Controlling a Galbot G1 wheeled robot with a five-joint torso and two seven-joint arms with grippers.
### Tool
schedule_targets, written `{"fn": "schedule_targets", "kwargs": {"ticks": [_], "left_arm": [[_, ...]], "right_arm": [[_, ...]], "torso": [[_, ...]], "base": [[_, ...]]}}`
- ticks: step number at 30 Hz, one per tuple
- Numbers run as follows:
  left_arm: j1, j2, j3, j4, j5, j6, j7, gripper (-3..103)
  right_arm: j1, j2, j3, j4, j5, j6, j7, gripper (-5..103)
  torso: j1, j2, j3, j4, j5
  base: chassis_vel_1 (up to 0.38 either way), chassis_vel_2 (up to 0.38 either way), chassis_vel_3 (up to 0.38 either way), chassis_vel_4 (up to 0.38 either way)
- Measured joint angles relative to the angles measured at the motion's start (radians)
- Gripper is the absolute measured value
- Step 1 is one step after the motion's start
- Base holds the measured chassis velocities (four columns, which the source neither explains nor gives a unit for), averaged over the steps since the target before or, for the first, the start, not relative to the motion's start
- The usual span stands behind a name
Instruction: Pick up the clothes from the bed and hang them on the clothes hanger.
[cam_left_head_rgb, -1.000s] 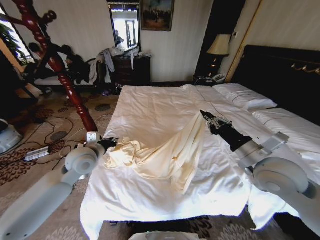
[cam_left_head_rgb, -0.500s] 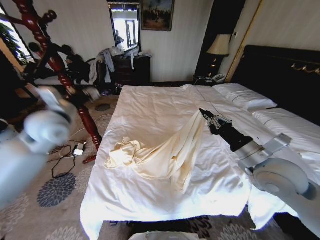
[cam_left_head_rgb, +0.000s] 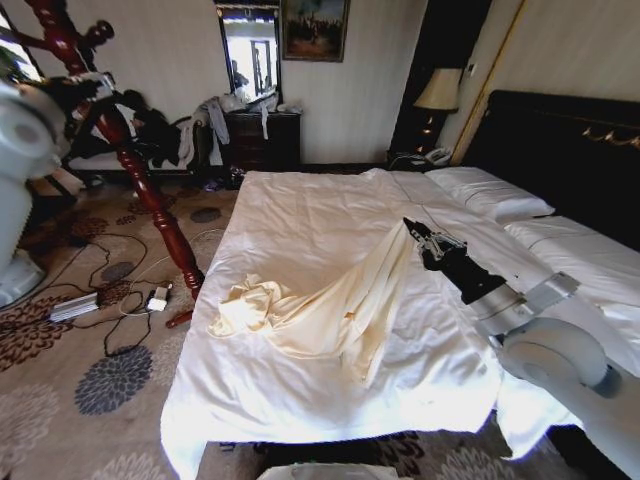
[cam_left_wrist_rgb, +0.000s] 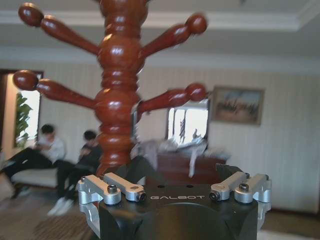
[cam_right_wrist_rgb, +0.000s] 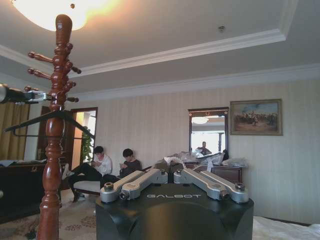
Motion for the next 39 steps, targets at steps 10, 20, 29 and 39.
{"fn": "schedule_targets", "kwargs": {"ticks": [10, 20, 29, 39], "left_arm": [[-0.071, -0.045, 0.001, 0.089, 0.009, 0.197, -0.140, 100], [-0.012, 0.000, -0.048, 0.113, -0.039, 0.220, -0.122, 100], [0.026, 0.032, -0.076, 0.120, -0.116, 0.220, -0.093, 86], [-0.001, -0.002, -0.053, 0.192, -0.125, 0.219, -0.059, 66]], "right_arm": [[-0.010, 0.008, 0.002, -0.007, -0.011, 0.013, -0.004, 0], [-0.023, 0.013, 0.002, 0.002, -0.027, 0.015, -0.003, 0], [-0.029, 0.008, 0.013, 0.016, -0.030, 0.015, -0.002, 0], [-0.031, 0.004, 0.008, 0.013, -0.036, 0.014, -0.001, 0]], "torso": [[0.000, 0.000, 0.000, -0.0008, 0.0004], [0.000, 0.000, 0.000, -0.0010, 0.0002], [0.000, 0.000, 0.000, -0.0010, 0.0003], [0.000, 0.000, 0.000, -0.0010, 0.0005]], "base": [[0.000, 0.000, 0.000, 0.000], [0.000, 0.000, 0.000, 0.000], [0.000, 0.000, 0.000, 0.000], [0.000, 0.000, 0.000, 0.000]]}}
